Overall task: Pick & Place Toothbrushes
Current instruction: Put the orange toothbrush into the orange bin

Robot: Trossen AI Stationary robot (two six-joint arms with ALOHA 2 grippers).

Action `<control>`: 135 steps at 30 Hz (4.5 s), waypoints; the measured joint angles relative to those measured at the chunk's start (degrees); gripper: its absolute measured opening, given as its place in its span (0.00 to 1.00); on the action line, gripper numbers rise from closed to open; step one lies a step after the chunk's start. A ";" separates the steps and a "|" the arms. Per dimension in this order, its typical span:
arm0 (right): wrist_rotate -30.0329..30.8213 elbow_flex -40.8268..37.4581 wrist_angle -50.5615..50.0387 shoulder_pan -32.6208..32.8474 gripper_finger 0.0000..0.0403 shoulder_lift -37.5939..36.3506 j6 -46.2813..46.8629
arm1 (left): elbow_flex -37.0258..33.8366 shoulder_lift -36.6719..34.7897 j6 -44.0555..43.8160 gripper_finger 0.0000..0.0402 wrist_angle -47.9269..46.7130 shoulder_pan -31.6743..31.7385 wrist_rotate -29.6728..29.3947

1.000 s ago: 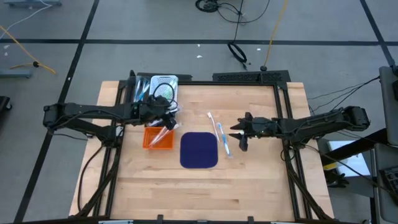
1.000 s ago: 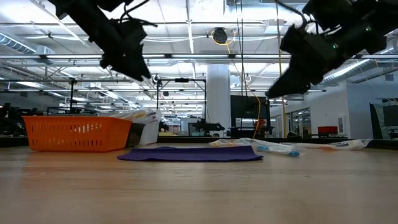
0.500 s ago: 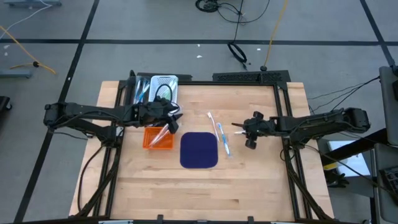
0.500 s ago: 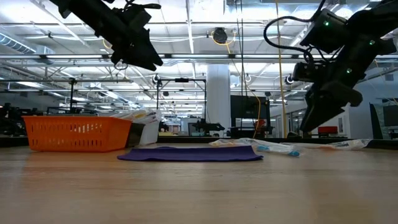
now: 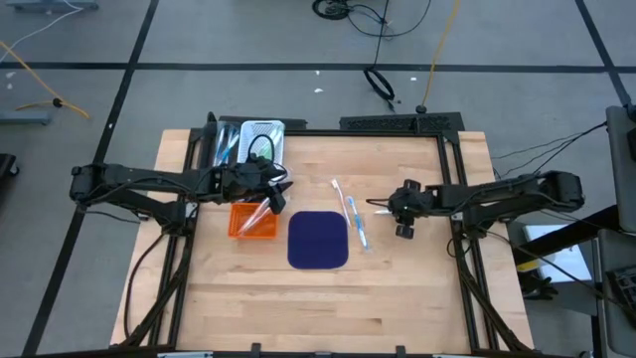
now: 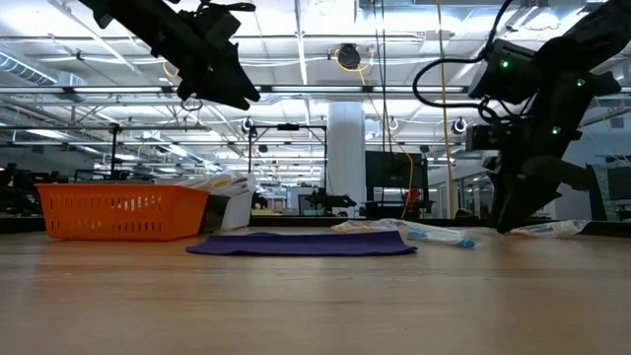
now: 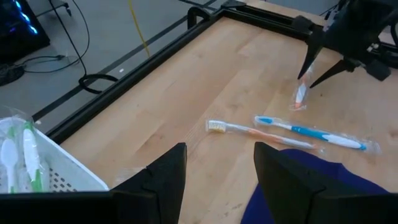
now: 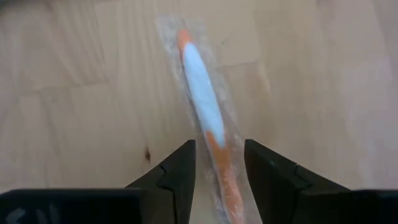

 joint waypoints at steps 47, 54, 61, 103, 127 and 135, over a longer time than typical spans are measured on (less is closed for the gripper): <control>-1.86 3.54 53.07 7.84 0.03 -7.15 1.27 | -0.06 2.63 5.87 0.46 20.56 -4.51 -0.04; -2.12 3.58 64.48 9.97 0.03 -6.27 0.29 | -0.04 12.25 12.38 0.46 43.34 -6.61 8.06; -1.58 3.58 70.61 11.54 0.03 -3.99 0.27 | -0.04 22.92 17.06 0.46 63.28 -7.45 10.81; -3.13 7.06 90.13 11.34 0.07 14.86 -1.67 | 5.14 32.85 14.72 0.09 69.43 -8.14 13.62; -3.11 6.93 61.78 10.23 0.22 3.22 -1.22 | 5.07 11.19 -0.03 0.01 16.17 -13.60 -6.30; -3.04 6.93 56.55 10.23 0.22 1.61 -0.05 | 5.11 5.18 -21.34 0.01 -12.14 -18.06 -12.76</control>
